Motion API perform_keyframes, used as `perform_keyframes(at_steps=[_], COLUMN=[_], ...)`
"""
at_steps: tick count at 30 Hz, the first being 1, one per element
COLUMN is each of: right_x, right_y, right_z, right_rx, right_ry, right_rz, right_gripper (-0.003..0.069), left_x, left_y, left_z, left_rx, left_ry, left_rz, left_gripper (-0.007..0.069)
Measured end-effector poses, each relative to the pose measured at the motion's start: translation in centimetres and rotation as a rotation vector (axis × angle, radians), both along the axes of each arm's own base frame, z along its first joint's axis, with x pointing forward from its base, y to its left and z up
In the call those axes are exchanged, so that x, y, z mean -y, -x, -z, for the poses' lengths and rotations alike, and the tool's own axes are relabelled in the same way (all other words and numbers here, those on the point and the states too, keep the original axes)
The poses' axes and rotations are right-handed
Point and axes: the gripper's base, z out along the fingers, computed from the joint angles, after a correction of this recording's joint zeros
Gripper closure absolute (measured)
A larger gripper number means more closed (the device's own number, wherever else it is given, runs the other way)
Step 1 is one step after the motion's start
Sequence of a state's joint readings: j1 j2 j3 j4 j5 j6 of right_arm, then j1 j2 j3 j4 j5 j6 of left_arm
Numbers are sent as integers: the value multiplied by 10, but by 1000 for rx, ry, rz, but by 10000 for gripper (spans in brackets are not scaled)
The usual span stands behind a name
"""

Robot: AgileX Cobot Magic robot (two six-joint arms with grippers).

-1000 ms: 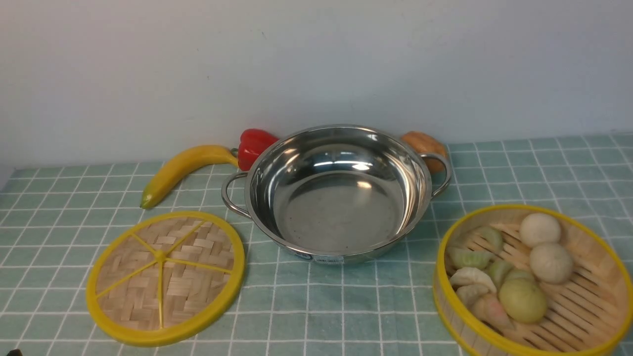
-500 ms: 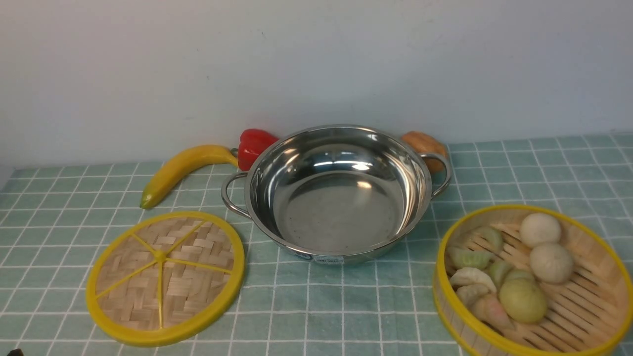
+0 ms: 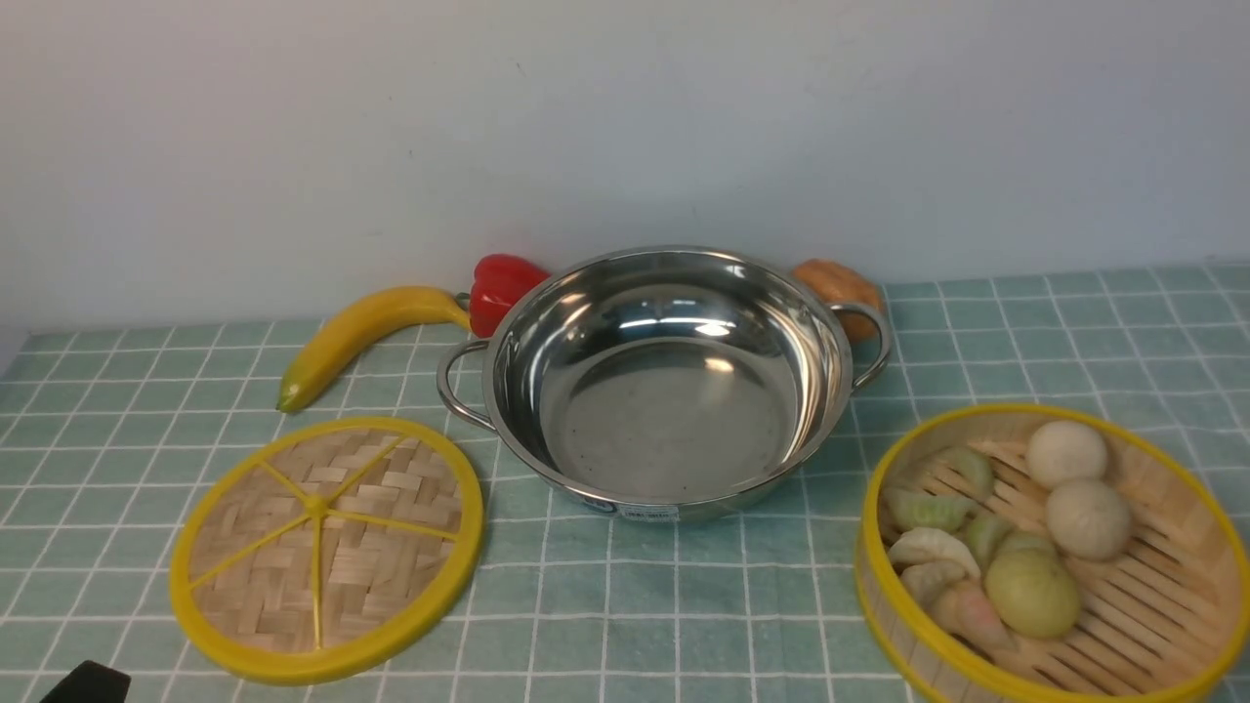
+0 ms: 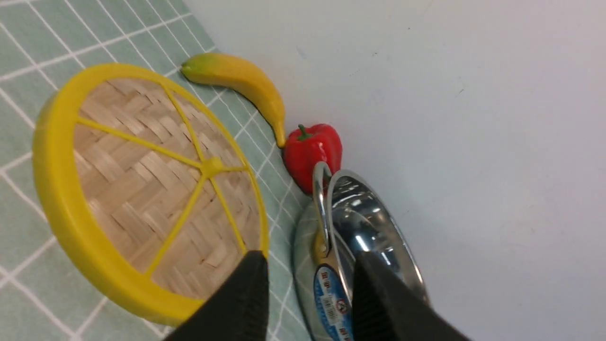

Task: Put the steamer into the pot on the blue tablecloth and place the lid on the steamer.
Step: 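Reach for and grasp the rim of the bamboo steamer holding the buns with the right gripper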

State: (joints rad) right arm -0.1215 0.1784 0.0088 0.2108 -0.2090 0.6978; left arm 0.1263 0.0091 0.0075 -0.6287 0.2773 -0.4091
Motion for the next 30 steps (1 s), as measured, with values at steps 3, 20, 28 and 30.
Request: perform_keyframes(at_steps=[3,20,28,30], right_x=[0,-30,-19,-8], right_y=[1,39,24,12], right_z=[-2,-117,-189,-194], right_rx=[30,678,287,146], right_ry=[-20,414,589,549], right_rz=[0,-123,33,92], right_gripper=[419,419,419,419], left_x=[-2,-18,-13,-13], left_y=[-1,9,6,-4], left_z=[-4,-65,-125,-125], left_rx=[40,401,348,236], left_ry=[10,-88,-613,-681], left_rz=[-28,-213,-167,-120], left_gripper=[382,382,382,382])
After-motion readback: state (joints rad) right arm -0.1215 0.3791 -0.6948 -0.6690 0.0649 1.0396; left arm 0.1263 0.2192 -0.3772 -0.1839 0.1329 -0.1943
